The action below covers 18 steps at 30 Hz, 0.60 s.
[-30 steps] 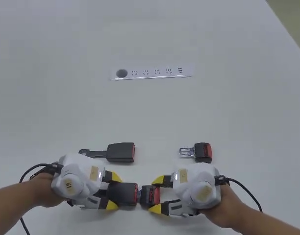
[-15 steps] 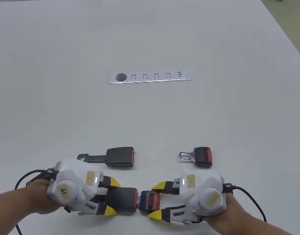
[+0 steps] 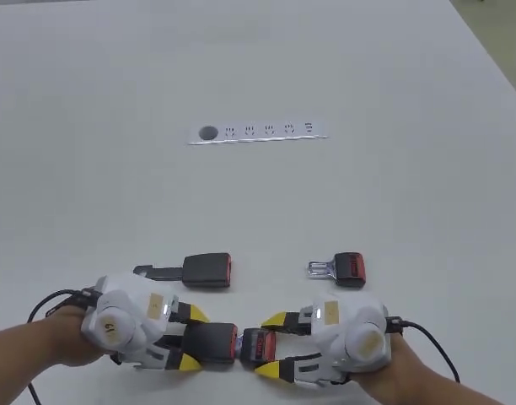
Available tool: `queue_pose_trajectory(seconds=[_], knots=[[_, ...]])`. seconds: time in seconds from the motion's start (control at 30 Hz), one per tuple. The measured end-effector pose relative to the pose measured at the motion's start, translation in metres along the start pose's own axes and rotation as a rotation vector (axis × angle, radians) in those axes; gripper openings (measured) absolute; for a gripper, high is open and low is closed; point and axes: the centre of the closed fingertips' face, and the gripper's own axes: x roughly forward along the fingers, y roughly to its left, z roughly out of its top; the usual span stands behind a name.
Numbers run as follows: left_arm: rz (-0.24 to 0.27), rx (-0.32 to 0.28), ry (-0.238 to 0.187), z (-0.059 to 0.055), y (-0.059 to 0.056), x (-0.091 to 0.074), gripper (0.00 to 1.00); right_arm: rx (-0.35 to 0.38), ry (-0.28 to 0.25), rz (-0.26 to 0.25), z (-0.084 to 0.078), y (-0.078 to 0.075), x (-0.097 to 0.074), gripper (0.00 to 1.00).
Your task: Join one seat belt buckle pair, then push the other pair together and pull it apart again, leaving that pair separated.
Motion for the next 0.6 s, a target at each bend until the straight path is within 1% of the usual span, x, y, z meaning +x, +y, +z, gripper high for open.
queue_pose_trajectory(seconds=[0.2,0.27,0.33,0.47,0.53,0.6], knots=[[0.002,-0.003,0.0,-0.0002,0.0002,0.0001,0.33,0.005,-0.015,-0.008,-0.0001,0.0002,-0.001,0.32],[0.005,-0.006,-0.003,-0.0001,0.0003,-0.0001,0.33,0.013,-0.032,-0.009,-0.0004,0.0002,-0.0016,0.32],[0.006,-0.005,0.002,0.0003,0.0002,0.0,0.33,0.011,-0.032,-0.011,0.0,-0.0001,-0.001,0.32],[0.004,0.0,0.014,0.0004,0.0005,0.0001,0.33,0.001,-0.002,-0.012,0.0009,0.0008,0.0002,0.33],[0.004,0.011,0.025,0.0009,-0.0001,0.0007,0.33,0.018,0.015,-0.009,0.0004,0.0011,0.0006,0.33],[0.006,0.007,0.038,0.0018,-0.0006,0.0012,0.34,0.009,0.055,-0.017,0.0003,0.0027,0.0007,0.34]])
